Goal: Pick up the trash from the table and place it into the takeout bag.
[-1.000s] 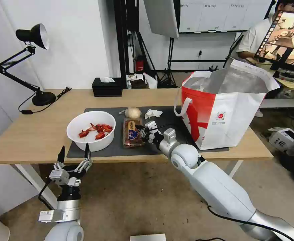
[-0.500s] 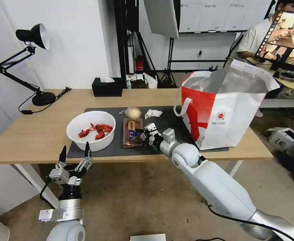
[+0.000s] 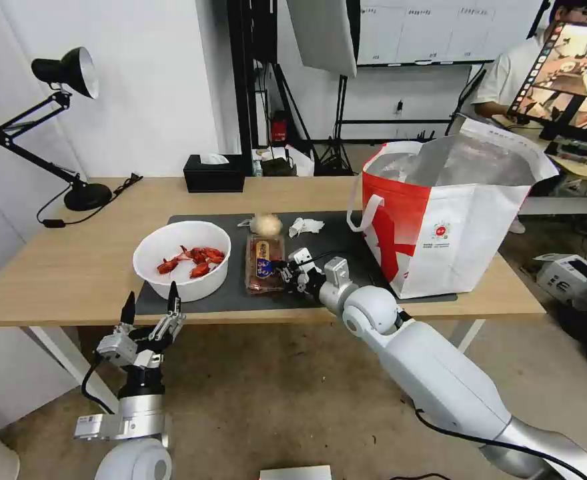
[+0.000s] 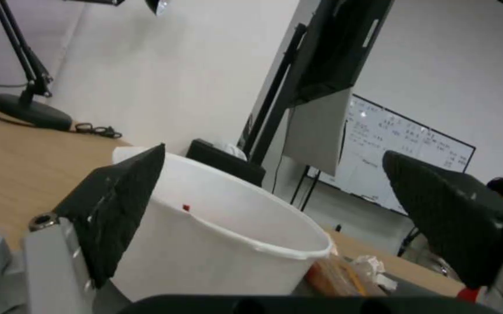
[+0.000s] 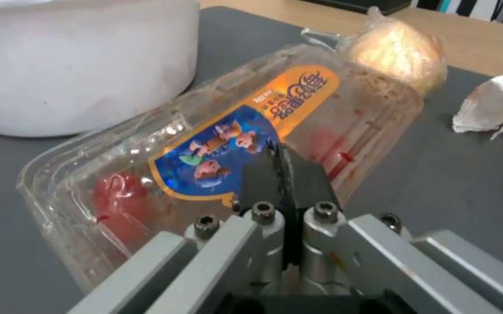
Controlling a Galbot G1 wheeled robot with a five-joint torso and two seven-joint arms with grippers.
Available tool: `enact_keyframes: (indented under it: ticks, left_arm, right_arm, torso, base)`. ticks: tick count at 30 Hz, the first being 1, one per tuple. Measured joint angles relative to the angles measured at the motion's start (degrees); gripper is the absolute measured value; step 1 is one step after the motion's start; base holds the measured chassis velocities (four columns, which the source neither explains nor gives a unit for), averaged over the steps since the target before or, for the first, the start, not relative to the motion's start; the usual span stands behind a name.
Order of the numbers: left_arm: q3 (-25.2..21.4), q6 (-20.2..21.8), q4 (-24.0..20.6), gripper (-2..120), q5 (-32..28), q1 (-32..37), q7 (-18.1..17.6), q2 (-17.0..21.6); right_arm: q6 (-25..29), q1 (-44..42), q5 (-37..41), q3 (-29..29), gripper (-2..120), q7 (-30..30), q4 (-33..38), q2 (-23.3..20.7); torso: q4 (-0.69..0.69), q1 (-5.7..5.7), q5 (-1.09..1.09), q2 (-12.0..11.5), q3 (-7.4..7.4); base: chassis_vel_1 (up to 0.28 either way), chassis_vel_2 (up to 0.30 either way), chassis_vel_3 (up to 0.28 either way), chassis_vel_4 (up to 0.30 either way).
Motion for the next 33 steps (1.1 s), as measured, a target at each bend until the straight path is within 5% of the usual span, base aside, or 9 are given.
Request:
enact_keyframes:
  ticks: [13,19,33]
  left_arm:
    - [2.2,11.1,-7.8,100,-12.8,1.4,-6.0,1.2]
    - [3.7,22.7,-15.7,100,-26.6,1.8,-15.5,1.3]
    - [5.1,31.1,-17.7,100,-33.6,0.6,-24.9,0.8]
  right_arm:
    - [-1.7,0.3,0.0,0.0,0,-0.8,0.3,-0.2]
    - [-1.7,0.6,0.1,0.1,0,-0.8,0.3,-0.5]
    - [-1.9,0.6,0.1,0.1,0,-0.8,0.3,-0.5]
  torso:
    - [0.00,0.00,0.00,0.0,0.00]
    - [0.00,0.00,0.01,0.0,0.00]
    - [0.00,0.00,0.00,0.0,0.00]
  base:
    - [0.000,0.000,0.000,0.000]
    - [0.000,0.000,0.000,0.000]
    - [0.000,0.000,0.000,0.000]
